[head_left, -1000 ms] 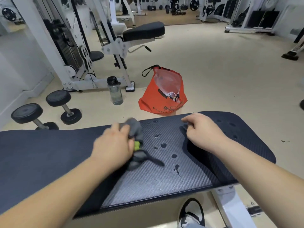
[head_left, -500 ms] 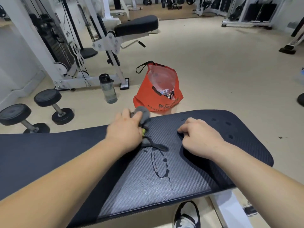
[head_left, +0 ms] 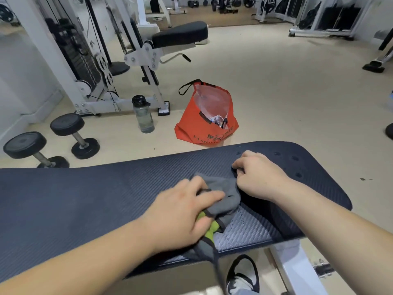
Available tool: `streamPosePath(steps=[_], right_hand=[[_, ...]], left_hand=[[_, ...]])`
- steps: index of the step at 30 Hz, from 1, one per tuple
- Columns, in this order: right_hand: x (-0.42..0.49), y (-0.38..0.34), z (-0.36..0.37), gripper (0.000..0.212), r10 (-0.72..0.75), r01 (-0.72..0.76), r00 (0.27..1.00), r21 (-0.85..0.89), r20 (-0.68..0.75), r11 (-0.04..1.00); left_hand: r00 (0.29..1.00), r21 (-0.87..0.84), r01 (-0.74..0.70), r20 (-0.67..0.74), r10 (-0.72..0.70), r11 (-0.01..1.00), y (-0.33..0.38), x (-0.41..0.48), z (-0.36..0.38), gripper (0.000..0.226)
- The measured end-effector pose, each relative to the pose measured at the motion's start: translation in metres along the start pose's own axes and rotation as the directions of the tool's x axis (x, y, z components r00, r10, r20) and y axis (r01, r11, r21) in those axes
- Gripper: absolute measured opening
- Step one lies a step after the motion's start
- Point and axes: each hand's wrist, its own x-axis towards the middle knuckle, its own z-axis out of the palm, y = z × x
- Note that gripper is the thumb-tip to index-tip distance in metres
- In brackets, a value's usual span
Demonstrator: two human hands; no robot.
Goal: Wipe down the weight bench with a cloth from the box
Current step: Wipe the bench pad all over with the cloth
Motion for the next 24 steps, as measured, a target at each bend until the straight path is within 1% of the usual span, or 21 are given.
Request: streamPosePath(steps=[1, 2, 3, 5, 6, 7, 9, 10, 11, 12, 13, 14, 15, 16, 17, 18, 19, 20, 21, 22, 24], right_hand=[[-0.001, 0.000, 0.000, 0.036, 0.003, -0.003, 1.000, 0.003, -0.003, 1.000], [-0.002, -0.001, 0.000, 0.037, 0.004, -0.004, 1.000, 0.009, -0.006, 1.000], [-0.004, -0.002, 0.000, 0.037, 0.002, -0.002, 1.000, 0.019, -0.012, 1.000], [-0.008, -0.004, -0.001, 0.035, -0.007, 0.009, 0.999, 0.041, -0.038, 0.999], [-0.009, -0.005, -0.002, 0.034, -0.016, 0.019, 0.998, 0.049, -0.059, 0.999], [-0.010, -0.007, -0.003, 0.034, -0.029, 0.033, 0.996, 0.056, -0.081, 0.998], [-0.012, -0.012, -0.006, 0.040, -0.067, 0.077, 0.991, 0.083, -0.118, 0.994], [-0.014, -0.016, -0.007, 0.044, -0.091, 0.104, 0.987, 0.097, -0.130, 0.990], [-0.016, -0.020, -0.008, 0.046, -0.119, 0.133, 0.984, 0.106, -0.135, 0.985], [-0.020, -0.025, -0.008, 0.047, -0.146, 0.162, 0.980, 0.113, -0.136, 0.980], [-0.024, -0.029, -0.007, 0.047, -0.171, 0.186, 0.977, 0.116, -0.128, 0.976], [-0.029, -0.033, -0.006, 0.046, -0.198, 0.212, 0.973, 0.113, -0.117, 0.971], [-0.035, -0.039, -0.004, 0.046, -0.233, 0.245, 0.966, 0.111, -0.112, 0.963], [-0.041, -0.045, -0.002, 0.046, -0.280, 0.293, 0.953, 0.116, -0.115, 0.949], [-0.047, -0.053, 0.001, 0.045, -0.338, 0.351, 0.934, 0.122, -0.113, 0.929], [-0.052, -0.062, 0.005, 0.045, -0.391, 0.400, 0.916, 0.120, -0.092, 0.909], [-0.057, -0.070, 0.009, 0.048, -0.426, 0.428, 0.904, 0.097, -0.044, 0.899], [-0.062, -0.078, 0.014, 0.056, -0.434, 0.432, 0.901, 0.054, 0.027, 0.900], [-0.066, -0.084, 0.020, 0.065, -0.418, 0.421, 0.903, -0.006, 0.104, 0.907], [-0.069, -0.090, 0.026, 0.074, -0.393, 0.409, 0.904, -0.071, 0.165, 0.910], [-0.070, -0.095, 0.034, 0.077, -0.368, 0.397, 0.911, -0.158, 0.185, 0.904]], left_hand=[[1.000, 0.028, 0.010, 0.003, -0.010, 1.000, -0.011, 0.001, -0.001, 0.055], [0.995, 0.051, 0.094, -0.014, -0.094, 0.994, -0.021, 0.005, -0.003, 0.055], [0.968, 0.061, 0.243, -0.073, -0.238, 0.968, -0.031, 0.010, -0.005, 0.053], [0.835, 0.066, 0.541, -0.160, -0.526, 0.838, -0.030, 0.018, -0.006, 0.047], [0.804, 0.080, 0.587, -0.171, -0.569, 0.806, -0.017, 0.018, -0.004, 0.044], [0.824, 0.087, 0.559, -0.163, -0.542, 0.824, 0.000, 0.015, -0.001, 0.043], [0.942, 0.053, 0.331, -0.076, -0.327, 0.942, 0.035, -0.002, 0.005, 0.047], [0.978, 0.040, 0.207, -0.025, -0.206, 0.978, 0.040, -0.010, 0.005, 0.050], [0.990, 0.042, 0.139, -0.005, -0.139, 0.989, 0.036, -0.012, 0.002, 0.052], [0.989, 0.067, 0.149, -0.009, -0.149, 0.987, 0.026, -0.012, -0.001, 0.053], [0.972, 0.108, 0.235, -0.050, -0.231, 0.966, 0.014, -0.011, -0.005, 0.051], [0.932, 0.121, 0.362, -0.083, -0.354, 0.924, 0.005, -0.012, -0.007, 0.049], [0.891, 0.086, 0.452, -0.093, -0.445, 0.888, -0.001, -0.014, -0.009, 0.051], [0.883, 0.030, 0.466, -0.073, -0.463, 0.884, -0.004, -0.018, -0.010, 0.057], [0.910, -0.046, 0.411, -0.044, -0.412, 0.911, -0.004, -0.025, -0.012, 0.064], [0.937, -0.179, 0.342, -0.008, -0.349, 0.922, -0.005, -0.033, -0.016, 0.065], [0.954, -0.357, 0.275, -0.011, -0.299, 0.893, -0.007, -0.043, -0.021, 0.060], [0.953, -0.482, 0.254, -0.022, -0.301, 0.838, -0.013, -0.053, -0.026, 0.050], [0.933, -0.544, 0.262, -0.069, -0.354, 0.797, -0.024, -0.062, -0.026, 0.043], [0.896, -0.552, 0.286, -0.135, -0.422, 0.783, -0.034, -0.069, -0.025, 0.041], [0.859, -0.391, 0.351, -0.226, -0.458, 0.851, -0.045, -0.073, -0.019, 0.043]])
